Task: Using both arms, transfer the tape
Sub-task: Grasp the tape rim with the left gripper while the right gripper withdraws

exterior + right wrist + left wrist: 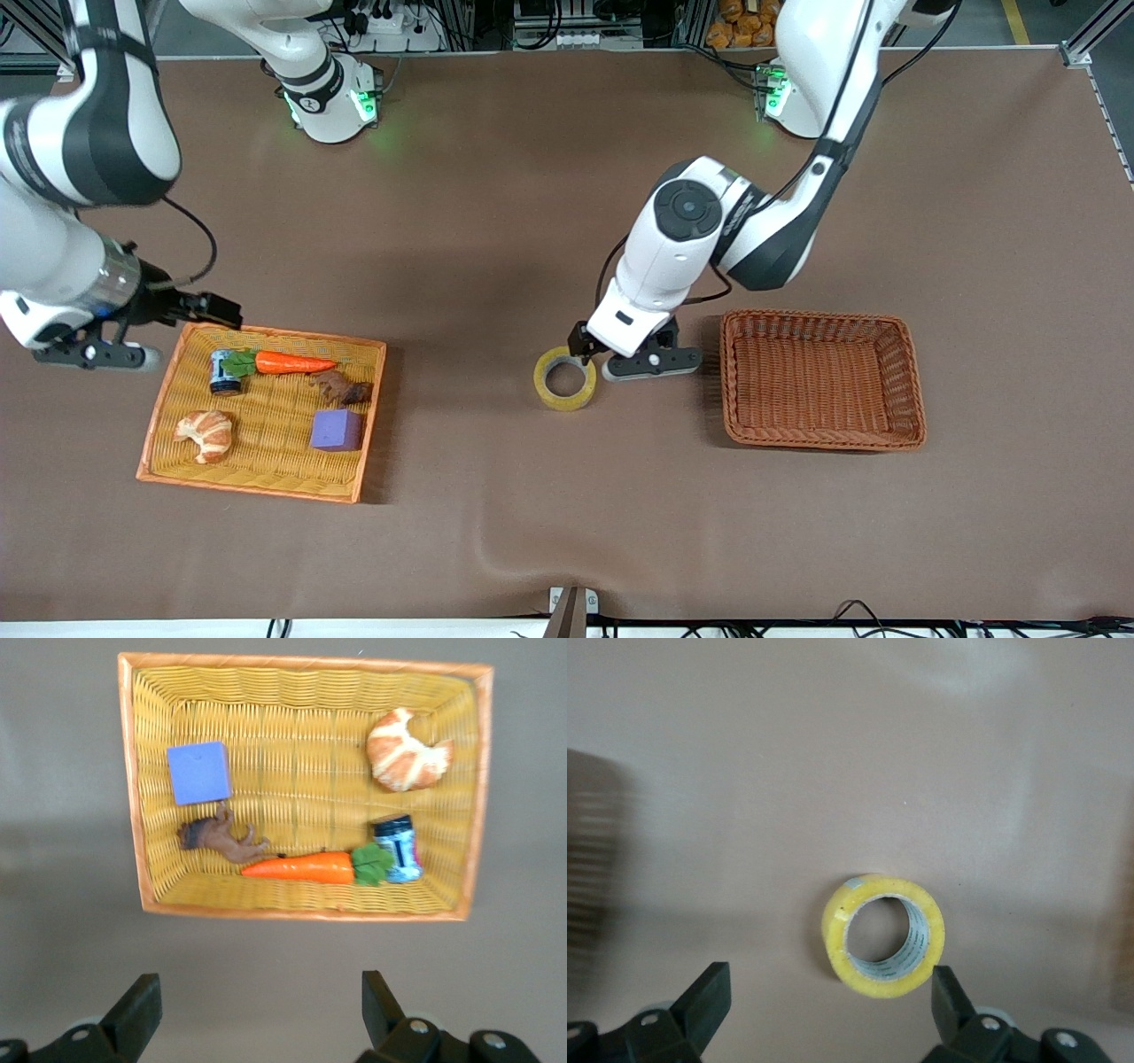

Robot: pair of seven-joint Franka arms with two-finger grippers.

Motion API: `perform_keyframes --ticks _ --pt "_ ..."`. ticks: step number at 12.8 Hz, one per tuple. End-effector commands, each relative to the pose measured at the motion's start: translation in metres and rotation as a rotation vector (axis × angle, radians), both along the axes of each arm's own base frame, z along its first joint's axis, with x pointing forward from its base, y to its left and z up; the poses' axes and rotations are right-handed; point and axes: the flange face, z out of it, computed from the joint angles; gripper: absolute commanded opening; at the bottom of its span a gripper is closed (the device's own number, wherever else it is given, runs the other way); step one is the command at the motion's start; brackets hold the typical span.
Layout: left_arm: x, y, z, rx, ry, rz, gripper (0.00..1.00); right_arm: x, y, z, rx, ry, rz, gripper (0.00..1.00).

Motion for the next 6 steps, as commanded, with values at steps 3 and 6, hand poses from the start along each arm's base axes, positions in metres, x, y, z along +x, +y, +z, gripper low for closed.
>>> perform_keyframes --ticks 3,6 --pt "-0.007 -0.029 -0.067 0.079 -0.059 -0.026 1.0 -0.037 0.001 0.065 -0.023 -0.078 0.215 1.0" --pt "-0.018 -0.044 -0.093 0.127 -0.082 -0.086 1.0 -0.062 -0.014 0.098 -0.039 -0.072 0.2 1.0"
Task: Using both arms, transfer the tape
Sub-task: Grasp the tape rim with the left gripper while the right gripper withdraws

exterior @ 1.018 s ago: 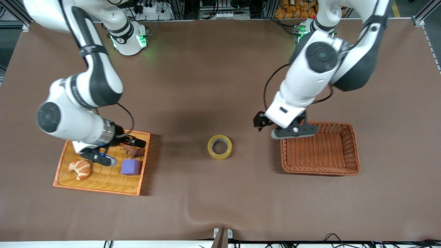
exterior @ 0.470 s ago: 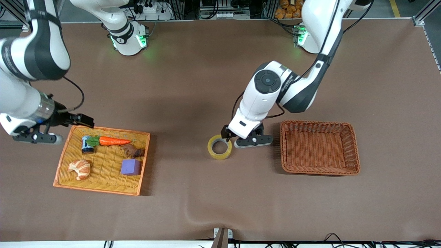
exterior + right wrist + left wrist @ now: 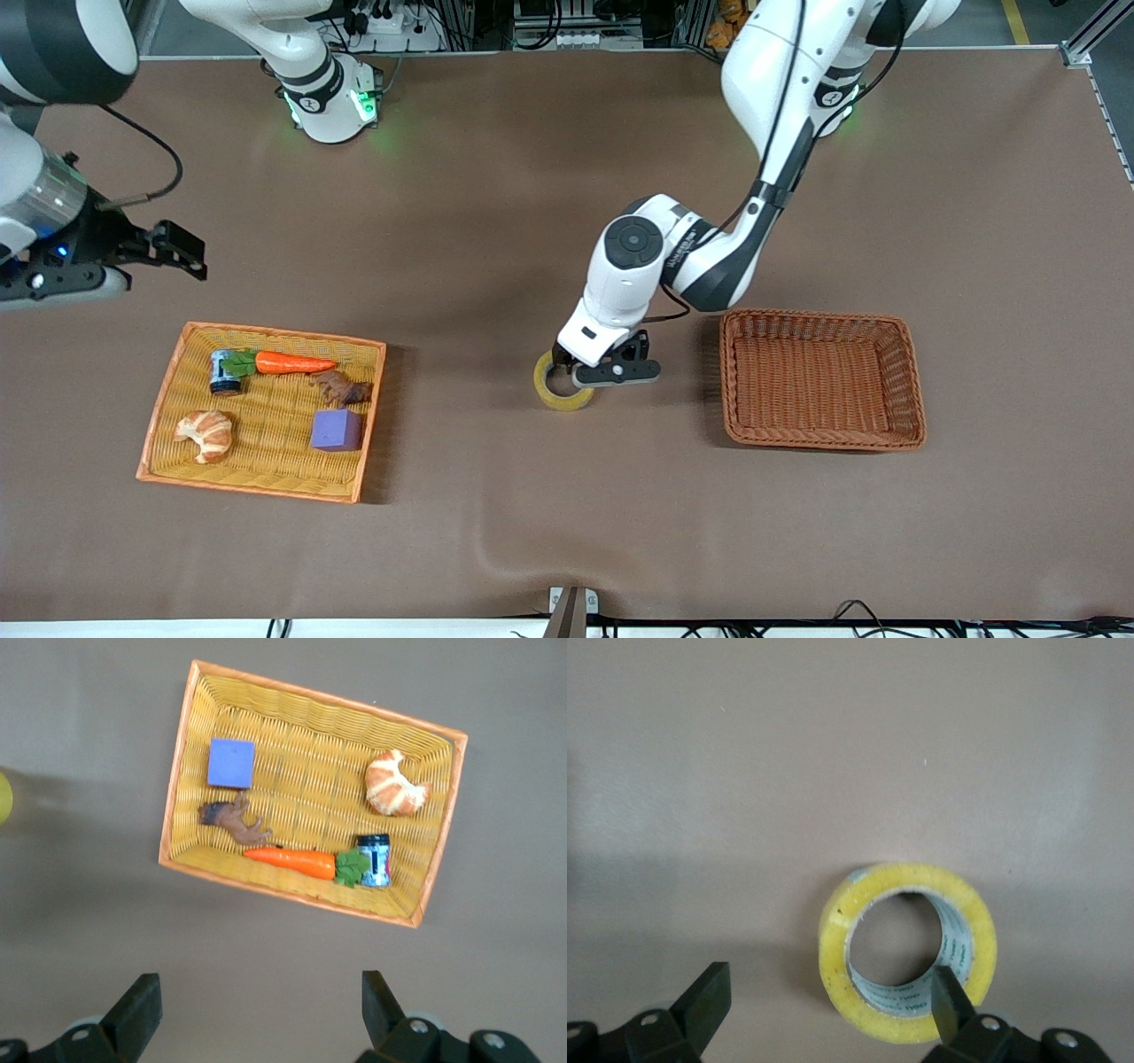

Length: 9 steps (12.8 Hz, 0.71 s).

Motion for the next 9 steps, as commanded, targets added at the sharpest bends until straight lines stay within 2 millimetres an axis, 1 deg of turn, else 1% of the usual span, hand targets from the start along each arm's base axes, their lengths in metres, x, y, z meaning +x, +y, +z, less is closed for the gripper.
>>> perform_keyframes --ticks 1,2,3,4,5,6,7,9 --pt "0.001 -0.01 -0.012 0.053 -0.059 -0.045 1.0 -0.028 -0.023 0.026 -0.062 -0.007 -0.01 1.0" --pt "0.003 -0.01 -0.015 0.064 -0.068 -0.067 1.0 -0.033 -0.03 0.031 -0.067 -0.002 -0.039 1.0" --pt "0.005 -0.01 -0.02 0.068 -0.08 -0.1 1.0 -0.036 -0.038 0.042 -0.061 -0.011 -0.092 1.0" --pt "0.008 -0.01 -0.027 0.064 -0.089 -0.116 1.0 -0.04 -0.039 0.055 -0.054 -0.008 -0.132 1.0" --pt "0.009 -0.012 -0.033 0.051 -0.1 -0.117 1.0 -0.039 -0.036 0.056 -0.054 -0.008 -0.145 1.0" --pt "0.01 -0.012 -0.039 0.042 -0.108 -0.118 1.0 -0.039 -0.039 0.05 -0.049 0.01 -0.153 1.0" --pt "0.01 -0.012 -0.044 0.039 -0.113 -0.12 1.0 -0.039 -0.037 0.05 -0.043 0.013 -0.142 1.0" --pt "0.008 -0.014 -0.047 0.037 -0.114 -0.122 0.99 -0.035 -0.032 0.05 -0.011 0.001 -0.136 1.0"
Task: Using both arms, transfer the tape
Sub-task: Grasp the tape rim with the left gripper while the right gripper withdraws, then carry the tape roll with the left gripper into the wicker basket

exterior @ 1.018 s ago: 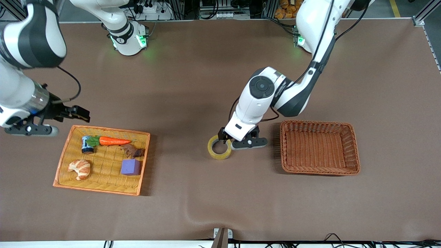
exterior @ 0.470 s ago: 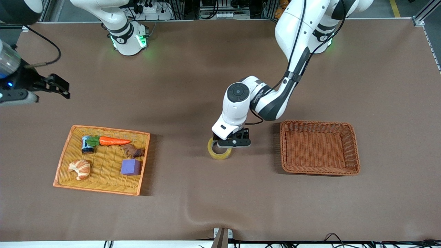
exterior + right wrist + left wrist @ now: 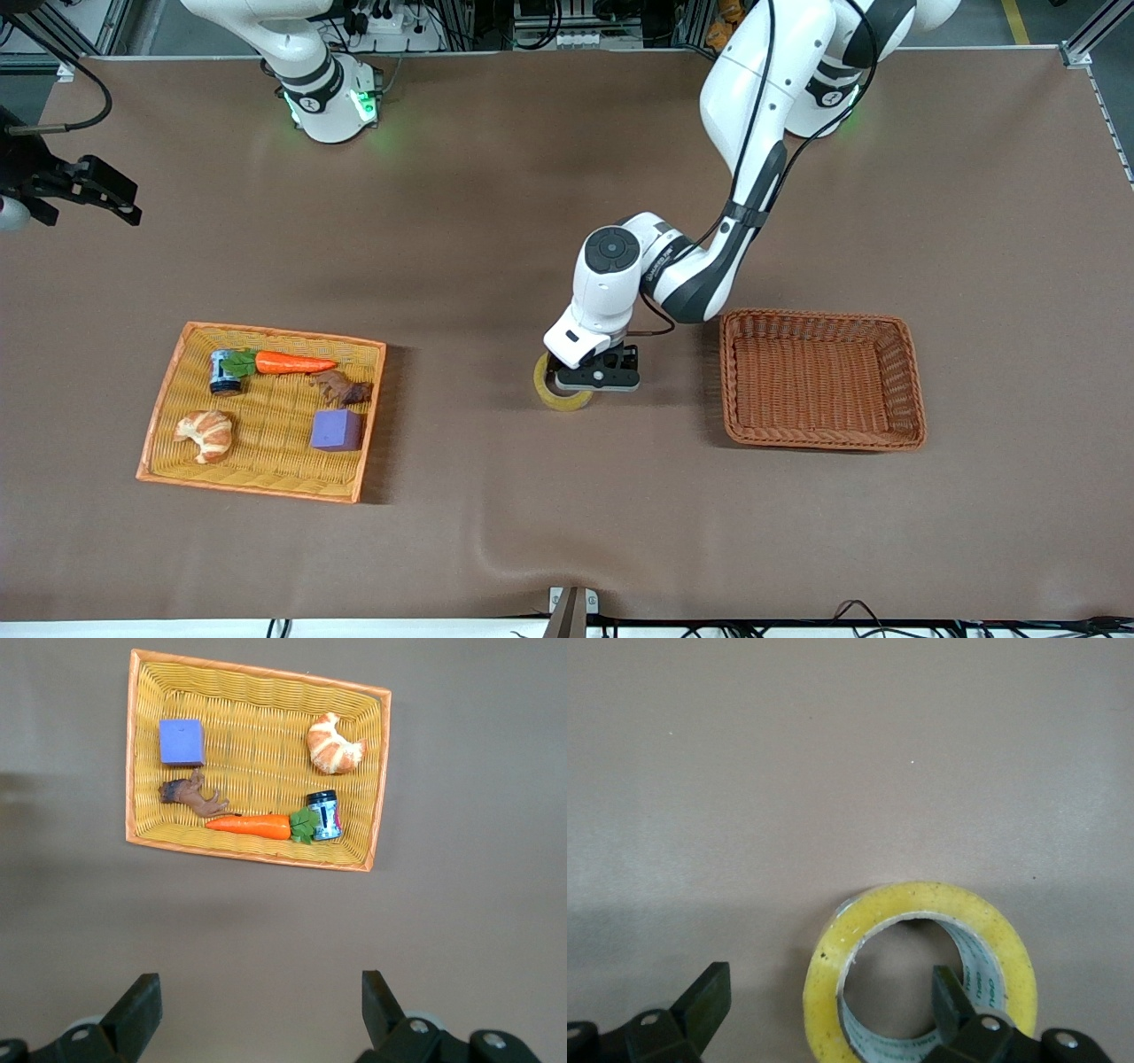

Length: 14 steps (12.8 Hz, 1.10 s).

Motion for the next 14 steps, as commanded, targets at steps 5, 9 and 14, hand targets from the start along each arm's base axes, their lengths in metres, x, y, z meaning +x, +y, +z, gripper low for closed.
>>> perform_keyframes --ticks 5,9,14 --pt "0.002 -0.004 -0.013 0.041 -0.04 -0.045 0.0 0.028 -0.013 0.004 0.115 0.007 -0.073 1.0" --pt "0.003 -0.004 -0.009 0.058 -0.06 -0.064 0.0 0.02 -0.016 -0.003 0.128 0.069 -0.096 1.0" --pt "0.062 0.071 0.137 -0.002 -0.154 0.07 0.0 0.019 -0.015 -0.008 0.039 0.08 -0.093 1.0"
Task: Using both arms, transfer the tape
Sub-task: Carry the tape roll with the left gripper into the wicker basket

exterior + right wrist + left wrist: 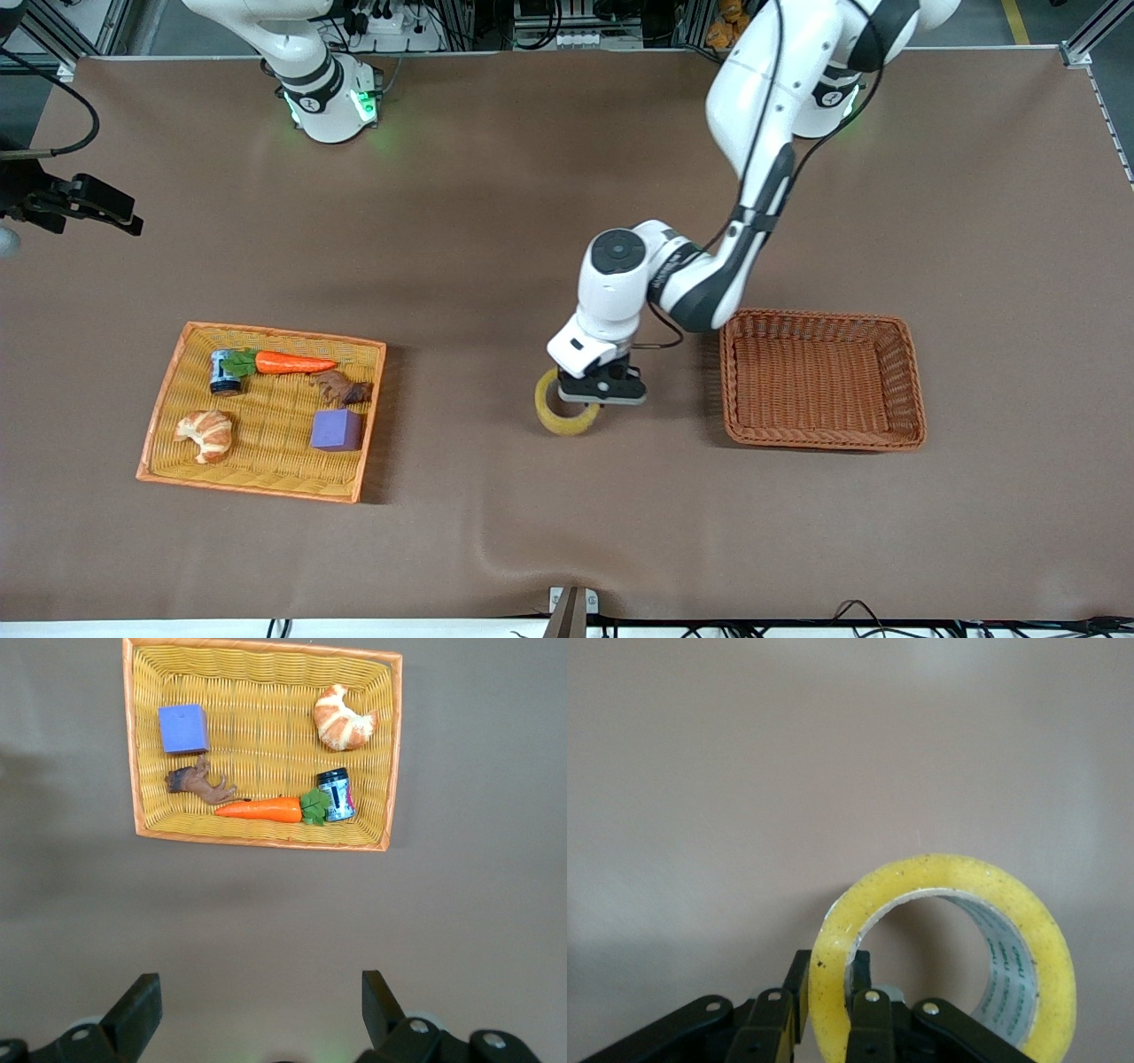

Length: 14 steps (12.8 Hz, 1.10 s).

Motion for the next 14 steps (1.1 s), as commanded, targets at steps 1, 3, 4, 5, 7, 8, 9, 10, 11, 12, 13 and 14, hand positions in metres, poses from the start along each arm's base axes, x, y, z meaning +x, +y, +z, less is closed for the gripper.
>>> perform_keyframes --ticks 1,3,4,5,7,8,9,10,11,12,13,14 --pt "0.029 0.067 0.112 -0.01 -0.048 0.076 0.0 0.002 0.0 0.002 0.0 0.001 -0.021 1.0" --pt "0.047 0.119 0.162 -0.033 -0.036 0.088 0.0 0.002 0.001 0.002 0.0 -0.001 -0.016 1.0" --pt "0.056 0.152 0.182 -0.032 -0.019 0.074 0.0 0.002 0.005 0.003 0.0 -0.004 -0.008 1.0" --pt "0.063 0.184 0.195 -0.036 0.011 0.065 0.0 0.004 0.006 0.004 0.001 -0.02 0.004 1.0" --pt "0.073 0.25 0.204 -0.01 0.085 0.077 0.0 0.006 0.007 0.005 0.001 -0.031 0.012 1.0" --pt "0.074 0.273 0.199 0.016 0.133 0.077 0.0 0.006 0.01 0.005 0.001 -0.036 0.018 1.0" --pt "0.074 0.296 0.186 0.036 0.187 0.093 0.0 0.006 0.012 0.004 -0.001 -0.033 0.019 1.0" --pt "0.075 0.322 0.173 0.05 0.22 0.104 0.0 0.006 0.014 0.005 -0.002 -0.036 0.024 1.0" --pt "0.075 0.346 0.157 0.06 0.251 0.114 0.0 0.007 0.016 0.003 -0.002 -0.034 0.027 1.0" --pt "0.073 0.363 0.14 0.067 0.28 0.122 0.0 0.007 0.027 0.002 -0.003 -0.031 0.036 1.0" --pt "0.071 0.38 0.122 0.07 0.306 0.143 0.0 0.007 0.036 0.001 -0.013 -0.028 0.053 1.0" --pt "0.068 0.394 0.105 0.077 0.327 0.159 0.0 0.006 0.034 0.001 -0.015 -0.022 0.05 1.0"
